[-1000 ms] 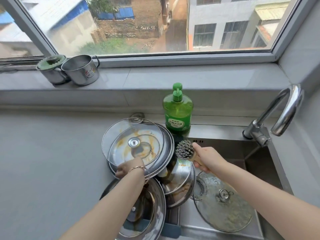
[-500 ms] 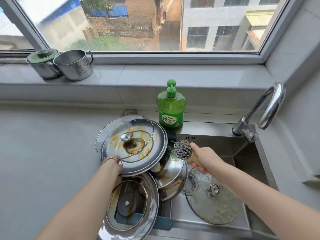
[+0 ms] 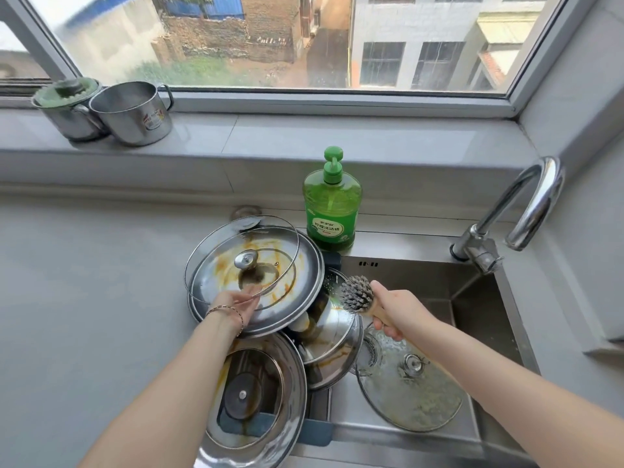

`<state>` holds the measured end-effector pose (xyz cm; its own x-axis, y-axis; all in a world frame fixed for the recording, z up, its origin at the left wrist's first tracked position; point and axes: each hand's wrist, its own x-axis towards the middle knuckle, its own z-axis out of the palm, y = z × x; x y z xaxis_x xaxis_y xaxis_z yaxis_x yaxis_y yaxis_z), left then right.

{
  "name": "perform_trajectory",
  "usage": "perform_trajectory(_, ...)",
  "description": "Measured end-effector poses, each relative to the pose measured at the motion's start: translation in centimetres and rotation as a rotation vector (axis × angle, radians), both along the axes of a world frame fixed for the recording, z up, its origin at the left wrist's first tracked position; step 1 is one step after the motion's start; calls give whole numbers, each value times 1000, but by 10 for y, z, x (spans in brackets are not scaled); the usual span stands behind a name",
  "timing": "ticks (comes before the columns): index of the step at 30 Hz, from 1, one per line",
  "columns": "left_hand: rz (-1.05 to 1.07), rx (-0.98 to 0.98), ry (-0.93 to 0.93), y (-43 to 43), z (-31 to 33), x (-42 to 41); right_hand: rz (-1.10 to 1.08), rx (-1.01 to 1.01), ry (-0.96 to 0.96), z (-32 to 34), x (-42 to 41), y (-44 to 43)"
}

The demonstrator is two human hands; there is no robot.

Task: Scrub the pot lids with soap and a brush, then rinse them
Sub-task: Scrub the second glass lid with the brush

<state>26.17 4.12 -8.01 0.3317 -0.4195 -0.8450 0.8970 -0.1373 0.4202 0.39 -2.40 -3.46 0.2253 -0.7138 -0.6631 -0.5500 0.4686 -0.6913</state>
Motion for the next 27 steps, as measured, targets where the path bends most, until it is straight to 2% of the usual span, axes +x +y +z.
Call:
perform_trajectory(3,47,-62,52,0,-2,1,-1,-13,-1,0,2,1)
perform_trajectory(6,100,-81,28,1,2,6,-3,-12,-13,2,3,2)
perform_trajectory(8,63,-62,2,5,7,5,-3,-11,-19,5,2,3)
perform_trajectory(15,-298,-86,-75,40,42,-18,-62,-106,-84,16,-20,4)
perform_trajectory(18,-454,-134,-70,53,48,-28,-95,-209,-91,27,-37,9)
perform_trajectory(22,-602,-192,-52,58,58,-59,42,-487,84,29,-61,14)
perform_trajectory(27,-801,-256,-132,46,76,-109,267,-626,510,29,-83,12)
